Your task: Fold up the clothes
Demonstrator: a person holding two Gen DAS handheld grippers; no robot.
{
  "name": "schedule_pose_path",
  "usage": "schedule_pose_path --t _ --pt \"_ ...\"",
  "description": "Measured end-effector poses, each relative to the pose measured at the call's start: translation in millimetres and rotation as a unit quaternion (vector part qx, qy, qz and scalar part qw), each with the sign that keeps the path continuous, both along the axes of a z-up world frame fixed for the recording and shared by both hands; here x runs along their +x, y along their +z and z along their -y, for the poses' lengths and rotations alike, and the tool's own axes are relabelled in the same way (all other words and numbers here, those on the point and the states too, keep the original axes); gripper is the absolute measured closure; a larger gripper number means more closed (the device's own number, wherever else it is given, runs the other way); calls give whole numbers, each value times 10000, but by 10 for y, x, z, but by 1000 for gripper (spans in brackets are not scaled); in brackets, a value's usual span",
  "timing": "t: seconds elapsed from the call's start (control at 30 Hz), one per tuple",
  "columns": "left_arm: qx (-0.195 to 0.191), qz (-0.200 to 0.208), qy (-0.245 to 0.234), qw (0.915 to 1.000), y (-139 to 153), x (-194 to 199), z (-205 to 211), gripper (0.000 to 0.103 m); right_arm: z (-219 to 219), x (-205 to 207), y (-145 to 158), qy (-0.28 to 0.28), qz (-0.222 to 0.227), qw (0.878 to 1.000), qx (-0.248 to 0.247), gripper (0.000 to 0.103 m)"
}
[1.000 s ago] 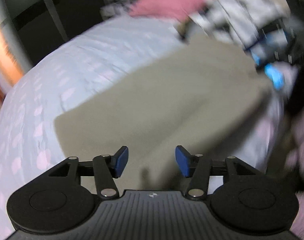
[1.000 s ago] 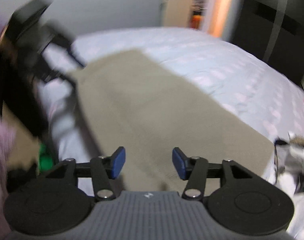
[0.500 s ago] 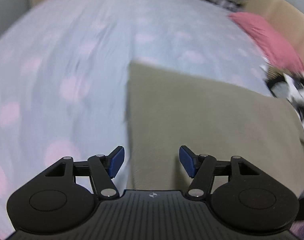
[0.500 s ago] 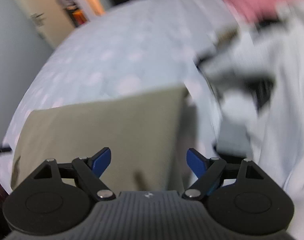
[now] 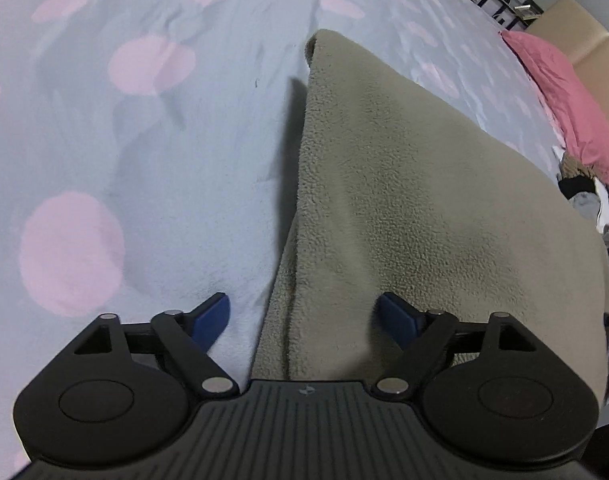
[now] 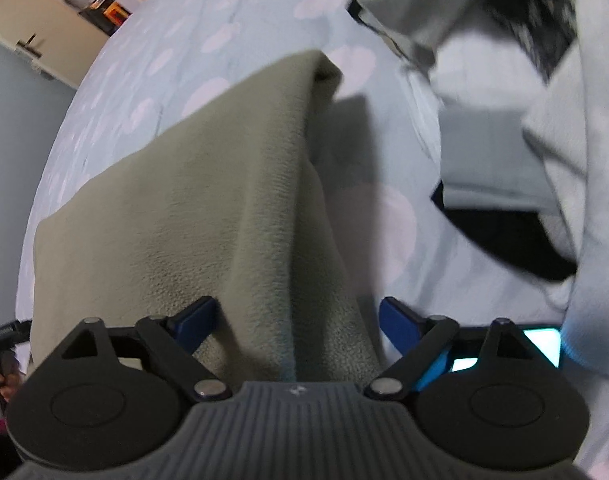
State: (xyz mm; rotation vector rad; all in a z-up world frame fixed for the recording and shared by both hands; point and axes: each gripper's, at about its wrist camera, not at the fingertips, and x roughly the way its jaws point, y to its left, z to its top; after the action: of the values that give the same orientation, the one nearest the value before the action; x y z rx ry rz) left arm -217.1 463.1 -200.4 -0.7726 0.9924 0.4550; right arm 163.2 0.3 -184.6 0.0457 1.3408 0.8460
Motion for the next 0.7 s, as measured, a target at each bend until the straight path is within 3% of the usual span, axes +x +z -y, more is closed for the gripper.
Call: schedule_pose_path --t 0.27,0.33,0.4,0.47,0.6,0.7 --pt "86 22 -53 9999 -43 45 25 20 24 46 -166 -90 -297 9994 123 9" --pt "119 49 -71 9999 -34 56 50 26 3 27 -176 -41 -231 9997 117 9" --pt "14 178 -84 9998 -17 50 59 46 5 15 -181 -7 -183 9997 134 10" --pt "-25 226 -63 9997 0 56 83 49 4 7 -159 -3 -197 9996 201 19" --pt "-65 368 -100 9993 27 41 109 67 20 -53 -107 34 -301 9985 454 47" --pt "117 417 -180 9989 102 50 184 78 1 -106 -55 89 -241 9981 563 56"
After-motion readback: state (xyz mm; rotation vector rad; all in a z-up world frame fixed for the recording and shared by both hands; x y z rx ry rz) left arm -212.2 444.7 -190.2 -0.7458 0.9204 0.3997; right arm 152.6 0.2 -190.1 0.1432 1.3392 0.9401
